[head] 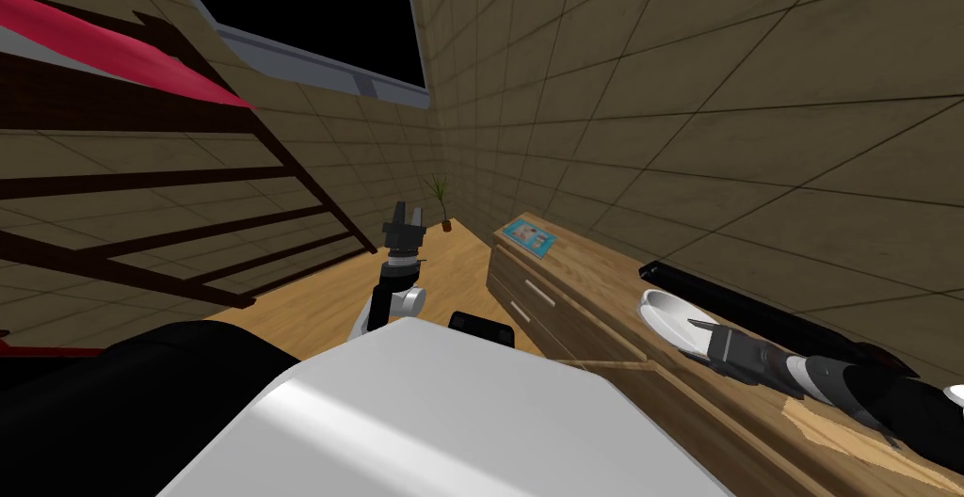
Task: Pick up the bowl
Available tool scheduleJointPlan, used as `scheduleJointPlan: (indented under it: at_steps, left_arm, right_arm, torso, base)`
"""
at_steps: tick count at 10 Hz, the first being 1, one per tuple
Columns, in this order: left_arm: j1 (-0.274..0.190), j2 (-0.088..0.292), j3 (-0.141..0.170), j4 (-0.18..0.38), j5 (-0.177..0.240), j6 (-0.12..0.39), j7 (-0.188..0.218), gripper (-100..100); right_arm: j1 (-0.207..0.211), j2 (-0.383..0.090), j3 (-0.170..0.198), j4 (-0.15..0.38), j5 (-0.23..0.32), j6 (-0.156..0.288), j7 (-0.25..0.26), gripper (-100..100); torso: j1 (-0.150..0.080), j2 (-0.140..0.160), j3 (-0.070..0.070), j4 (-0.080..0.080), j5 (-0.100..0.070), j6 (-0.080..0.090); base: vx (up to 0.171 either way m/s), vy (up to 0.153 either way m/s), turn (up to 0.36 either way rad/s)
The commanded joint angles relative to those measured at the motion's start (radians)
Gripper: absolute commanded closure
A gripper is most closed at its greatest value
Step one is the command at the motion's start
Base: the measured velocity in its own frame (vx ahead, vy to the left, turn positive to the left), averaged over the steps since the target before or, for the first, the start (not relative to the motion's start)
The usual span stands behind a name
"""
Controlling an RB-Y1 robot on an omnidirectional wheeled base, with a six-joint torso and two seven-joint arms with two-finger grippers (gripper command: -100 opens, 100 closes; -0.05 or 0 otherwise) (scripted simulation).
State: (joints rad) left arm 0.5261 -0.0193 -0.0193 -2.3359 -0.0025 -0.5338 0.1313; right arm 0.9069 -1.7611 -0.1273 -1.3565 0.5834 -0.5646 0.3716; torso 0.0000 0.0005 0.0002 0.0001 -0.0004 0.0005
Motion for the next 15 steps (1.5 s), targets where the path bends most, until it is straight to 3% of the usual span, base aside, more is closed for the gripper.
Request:
scheduleJointPlan:
  at_steps: [1,2,3,4,5,6,9,10,11,15]
  left_arm:
    - [0.0,0.0,0.0,0.0,0.0,0.0,0.0,0]
    - [0.0,0.0,0.0,0.0,0.0,0.0,0.0,0]
    - [0.0,0.0,0.0,0.0,0.0,0.0,0.0,0]
    - [0.0,0.0,0.0,0.0,0.0,0.0,0.0,0]
    - [0.0,0.0,0.0,0.0,0.0,0.0,0.0,0]
    - [0.0,0.0,0.0,0.0,0.0,0.0,0.0,0]
    - [0.0,0.0,0.0,0.0,0.0,0.0,0.0,0]
    - [0.0,0.0,0.0,0.0,0.0,0.0,0.0,0]
    - [0.0,0.0,0.0,0.0,0.0,0.0,0.0,0]
    - [0.0,0.0,0.0,0.0,0.0,0.0,0.0,0]
  right_arm:
    - [0.028,-0.002,-0.022,-0.001,0.004,-0.001,0.0,-100]
    - [0.056,-0.019,-0.017,0.013,0.009,-0.001,-0.001,-100]
    - [0.045,-0.012,-0.022,0.007,0.006,-0.002,-0.001,-100]
    - [0.047,-0.014,-0.023,0.009,0.007,-0.003,-0.001,0]
    - [0.046,0.02,-0.004,0.004,0.014,0.017,0.013,-100]
    - [0.047,0.02,-0.013,0.004,0.014,0.017,0.013,-100]
    - [0.046,0.047,0.01,0.0,0.02,0.032,0.024,-100]
    - [0.021,0.044,0.031,0.009,0.018,0.026,0.024,-100]
    - [0.022,0.044,0.03,0.008,0.019,0.026,0.025,100]
    - [0.023,0.045,0.031,0.009,0.018,0.026,0.024,100]
  torso:
    - [0.0,0.0,0.0,0.0,0.0,0.0]
    - [0.0,0.0,0.0,0.0,0.0,0.0]
    - [0.0,0.0,0.0,0.0,0.0,0.0]
    - [0.0,0.0,0.0,0.0,0.0,0.0]
    - [0.0,0.001,0.0,0.0,0.0,0.0]
    - [0.0,-0.001,-0.001,0.0,0.0,-0.001]
    - [-0.001,-0.001,-0.001,0.0,0.0,-0.001]
    - [-0.001,-0.002,-0.001,0.0,0.0,0.0]
    - [0.0,-0.001,0.0,0.0,0.0,0.0]
    - [0.0,0.0,0.0,0.0,0.0,-0.001]
  base:
    - [0.005,0.002,0.0]
    - [0.006,0.0,-0.035]
    - [0.003,0.001,-0.012]
    - [0.0,0.0,0.0]
    - [0.035,-0.002,0.115]
    - [0.044,-0.01,0.068]
    - [0.028,-0.007,0.045]
    - [0.012,-0.003,0.004]
    - [0.0,0.0,0.0]
    - [0.0,0.0,0.0]
